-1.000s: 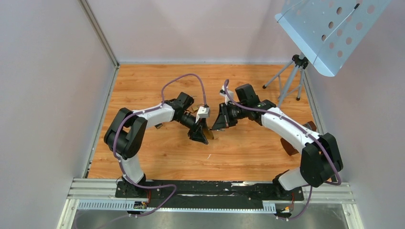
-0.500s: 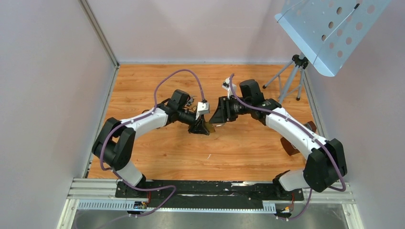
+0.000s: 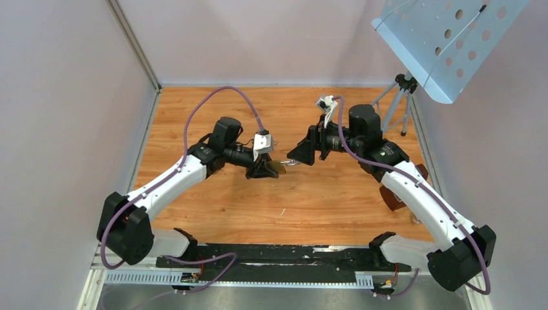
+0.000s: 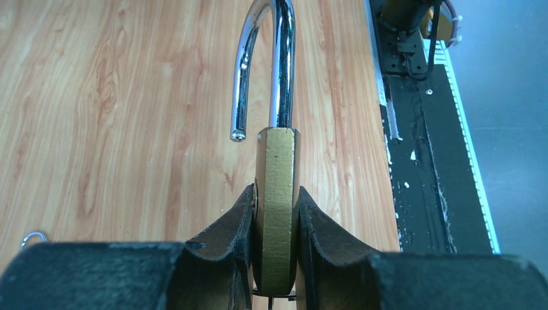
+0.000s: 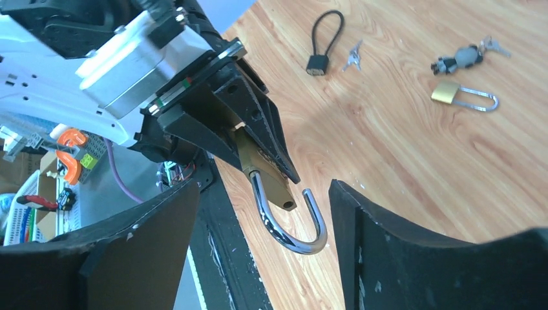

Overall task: Lock with the key
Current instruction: Pick up the lock from the center of the board, then lock the lock.

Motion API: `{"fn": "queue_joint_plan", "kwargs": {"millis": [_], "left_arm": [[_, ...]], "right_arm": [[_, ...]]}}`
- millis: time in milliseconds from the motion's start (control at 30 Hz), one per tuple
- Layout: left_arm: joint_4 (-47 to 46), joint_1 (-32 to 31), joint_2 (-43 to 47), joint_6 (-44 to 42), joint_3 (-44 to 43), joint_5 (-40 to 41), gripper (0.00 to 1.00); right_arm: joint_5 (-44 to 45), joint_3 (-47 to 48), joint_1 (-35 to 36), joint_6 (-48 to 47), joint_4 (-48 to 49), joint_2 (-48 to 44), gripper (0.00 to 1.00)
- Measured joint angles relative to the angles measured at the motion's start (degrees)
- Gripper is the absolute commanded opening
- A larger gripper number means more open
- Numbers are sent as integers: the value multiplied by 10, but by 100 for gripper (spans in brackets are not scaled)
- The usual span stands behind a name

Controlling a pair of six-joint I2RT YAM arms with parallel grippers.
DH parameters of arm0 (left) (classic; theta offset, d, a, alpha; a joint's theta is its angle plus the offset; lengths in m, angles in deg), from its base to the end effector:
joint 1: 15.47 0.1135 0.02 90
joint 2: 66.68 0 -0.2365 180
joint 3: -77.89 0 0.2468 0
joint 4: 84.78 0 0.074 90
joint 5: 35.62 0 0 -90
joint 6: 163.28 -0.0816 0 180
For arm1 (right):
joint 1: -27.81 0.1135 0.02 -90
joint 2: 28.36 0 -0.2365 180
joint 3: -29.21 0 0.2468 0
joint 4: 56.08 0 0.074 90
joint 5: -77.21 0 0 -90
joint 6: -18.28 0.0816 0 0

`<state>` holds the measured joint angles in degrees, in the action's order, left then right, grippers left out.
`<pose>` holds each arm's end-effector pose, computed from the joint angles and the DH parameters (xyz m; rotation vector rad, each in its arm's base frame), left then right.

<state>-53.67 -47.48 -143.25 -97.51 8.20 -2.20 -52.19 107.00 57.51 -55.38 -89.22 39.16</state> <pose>0.2215 -0.2188 0.2408 1.4366 1.5496 -1.1651 0.2338 0.1930 0.3228 -0.7093 1.9442 1.1859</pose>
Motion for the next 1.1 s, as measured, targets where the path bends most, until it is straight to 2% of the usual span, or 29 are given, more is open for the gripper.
{"fn": "queue_joint_plan", "kwargs": {"millis": [200,333,433,600,733,967,1033,1100], "left_arm": [[19,2,19,38,-36,17,0],[18,9,23,61,-84,13,0],[10,20,31,78,-101,-3,0],[-2,38,46,113,-106,-33,0],[-3,45,50,133,-106,-47,0],[-16,48,67,164,-108,-59,0],[-23,48,75,169,-109,-63,0],[-26,49,82,172,-113,-67,0]], "right_arm": [[-16,40,0,-53,1,-3,71],[-31,97,0,-91,5,18,64],[-58,127,0,-110,5,34,63],[-95,156,0,-142,-4,42,60],[-125,169,0,-167,-16,43,48],[-180,180,0,-190,-31,64,46],[-190,185,0,-195,-35,74,35],[-200,191,0,-197,-40,83,18]]}}
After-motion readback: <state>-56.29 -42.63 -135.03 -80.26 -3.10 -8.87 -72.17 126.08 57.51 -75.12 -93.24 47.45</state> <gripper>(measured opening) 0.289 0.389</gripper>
